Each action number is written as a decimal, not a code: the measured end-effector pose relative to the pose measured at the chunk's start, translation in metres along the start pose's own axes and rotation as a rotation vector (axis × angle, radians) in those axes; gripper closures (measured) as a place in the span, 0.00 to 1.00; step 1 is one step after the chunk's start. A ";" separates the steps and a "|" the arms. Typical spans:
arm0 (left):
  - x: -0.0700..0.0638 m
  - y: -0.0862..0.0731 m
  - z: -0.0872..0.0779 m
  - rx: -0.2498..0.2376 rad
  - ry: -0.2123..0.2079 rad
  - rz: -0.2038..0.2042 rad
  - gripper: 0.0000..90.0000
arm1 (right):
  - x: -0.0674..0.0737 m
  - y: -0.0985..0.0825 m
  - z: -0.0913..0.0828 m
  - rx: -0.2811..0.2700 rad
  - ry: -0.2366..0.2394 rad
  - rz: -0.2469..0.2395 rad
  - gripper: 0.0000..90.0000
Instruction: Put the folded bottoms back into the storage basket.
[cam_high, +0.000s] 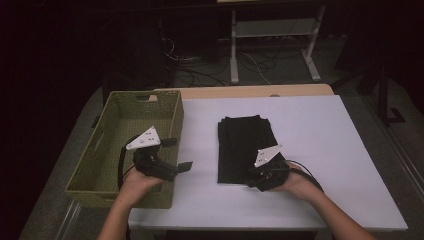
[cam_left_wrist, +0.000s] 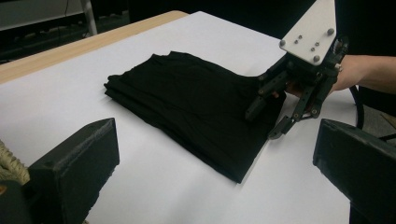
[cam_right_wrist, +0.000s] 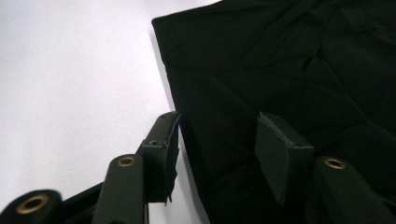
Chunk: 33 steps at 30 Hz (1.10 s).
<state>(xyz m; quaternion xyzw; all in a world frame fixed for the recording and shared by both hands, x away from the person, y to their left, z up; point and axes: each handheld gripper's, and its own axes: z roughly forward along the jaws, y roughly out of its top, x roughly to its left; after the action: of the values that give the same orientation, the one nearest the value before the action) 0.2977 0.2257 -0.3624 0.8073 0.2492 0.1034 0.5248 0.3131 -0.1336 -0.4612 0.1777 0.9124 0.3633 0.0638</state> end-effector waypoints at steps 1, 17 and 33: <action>0.000 0.000 0.000 0.001 0.000 0.000 0.00 | 0.002 0.000 0.000 0.003 -0.010 -0.012 0.56; -0.001 0.000 0.001 0.004 0.002 -0.001 0.00 | 0.003 -0.001 0.003 0.000 -0.091 -0.070 0.87; 0.000 0.000 0.001 0.005 -0.004 -0.004 0.00 | -0.018 -0.002 -0.001 -0.035 0.055 0.069 0.93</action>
<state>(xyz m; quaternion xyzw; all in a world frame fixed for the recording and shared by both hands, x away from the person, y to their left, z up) 0.2979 0.2250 -0.3626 0.8084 0.2502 0.1000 0.5234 0.3288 -0.1422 -0.4623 0.1976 0.9006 0.3861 0.0291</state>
